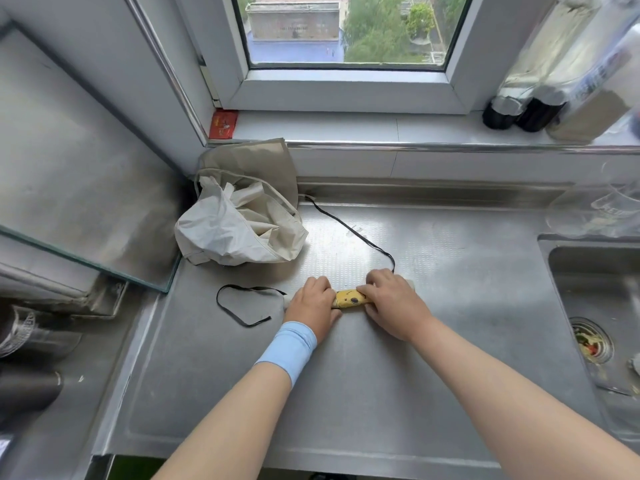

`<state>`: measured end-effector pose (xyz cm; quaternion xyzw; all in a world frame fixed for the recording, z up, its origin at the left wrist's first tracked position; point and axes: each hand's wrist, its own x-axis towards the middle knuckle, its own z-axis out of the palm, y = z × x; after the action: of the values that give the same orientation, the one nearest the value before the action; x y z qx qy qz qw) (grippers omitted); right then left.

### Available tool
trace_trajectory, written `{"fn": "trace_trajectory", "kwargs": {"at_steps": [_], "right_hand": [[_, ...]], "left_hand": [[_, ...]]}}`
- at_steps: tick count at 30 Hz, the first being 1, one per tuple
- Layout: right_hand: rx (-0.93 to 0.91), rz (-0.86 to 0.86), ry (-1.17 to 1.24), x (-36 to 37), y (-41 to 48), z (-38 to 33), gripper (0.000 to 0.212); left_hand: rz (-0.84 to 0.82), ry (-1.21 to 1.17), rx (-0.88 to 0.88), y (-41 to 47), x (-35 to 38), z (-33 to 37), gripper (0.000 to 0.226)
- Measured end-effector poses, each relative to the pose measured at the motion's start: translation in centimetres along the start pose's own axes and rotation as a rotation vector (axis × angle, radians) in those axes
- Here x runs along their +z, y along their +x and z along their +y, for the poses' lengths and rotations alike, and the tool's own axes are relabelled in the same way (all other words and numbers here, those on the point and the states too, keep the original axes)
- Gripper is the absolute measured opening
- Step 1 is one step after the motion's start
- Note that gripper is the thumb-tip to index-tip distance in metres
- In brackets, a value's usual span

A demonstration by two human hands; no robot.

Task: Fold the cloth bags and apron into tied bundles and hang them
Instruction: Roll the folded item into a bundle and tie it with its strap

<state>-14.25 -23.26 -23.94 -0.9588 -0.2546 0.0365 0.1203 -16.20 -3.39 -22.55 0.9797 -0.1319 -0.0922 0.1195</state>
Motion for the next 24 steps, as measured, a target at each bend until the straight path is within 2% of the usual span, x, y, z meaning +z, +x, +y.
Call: {"fn": "trace_trajectory", "kwargs": {"at_steps": [2,5,8,13,16,17,19,20,24], "right_hand": [[-0.032,-0.020,-0.104,-0.2,0.4,-0.2,0.009],[0.004,-0.064,-0.193,-0.9,0.8,-0.8,0.017],[0.052,-0.188,-0.189,-2.0,1.3,-1.8,0.023],[0.134,-0.389,0.090,-6.3,3.3,-3.3,0.023],[0.108,-0.486,0.047,-10.0,4.5,-3.6,0.021],[0.090,-0.490,0.012,-10.9,4.7,-3.8,0.023],[0.039,-0.448,-0.032,-12.3,4.6,-4.1,0.025],[-0.002,-0.366,-0.054,-12.5,4.4,-4.3,0.026],[-0.276,0.231,-0.227,-12.3,2.1,-5.5,0.037]], "left_hand": [[-0.106,0.057,-0.017,1.0,-1.0,0.0,0.025],[-0.227,0.130,0.037,1.8,-2.4,-0.1,0.027],[-0.296,0.166,0.092,1.9,-3.4,0.0,0.037],[-0.366,-0.069,-0.047,1.2,-5.2,-1.5,0.035],[-0.405,-0.266,-0.039,0.4,-7.4,-1.4,0.009],[-0.419,-0.328,-0.035,-0.1,-8.2,-1.3,0.012],[-0.436,-0.440,-0.088,-1.4,-9.8,-0.9,0.018],[-0.431,-0.491,-0.145,-2.0,-10.2,-0.9,0.016],[-0.364,-0.796,-0.308,-5.2,-12.1,-0.3,0.009]]}}
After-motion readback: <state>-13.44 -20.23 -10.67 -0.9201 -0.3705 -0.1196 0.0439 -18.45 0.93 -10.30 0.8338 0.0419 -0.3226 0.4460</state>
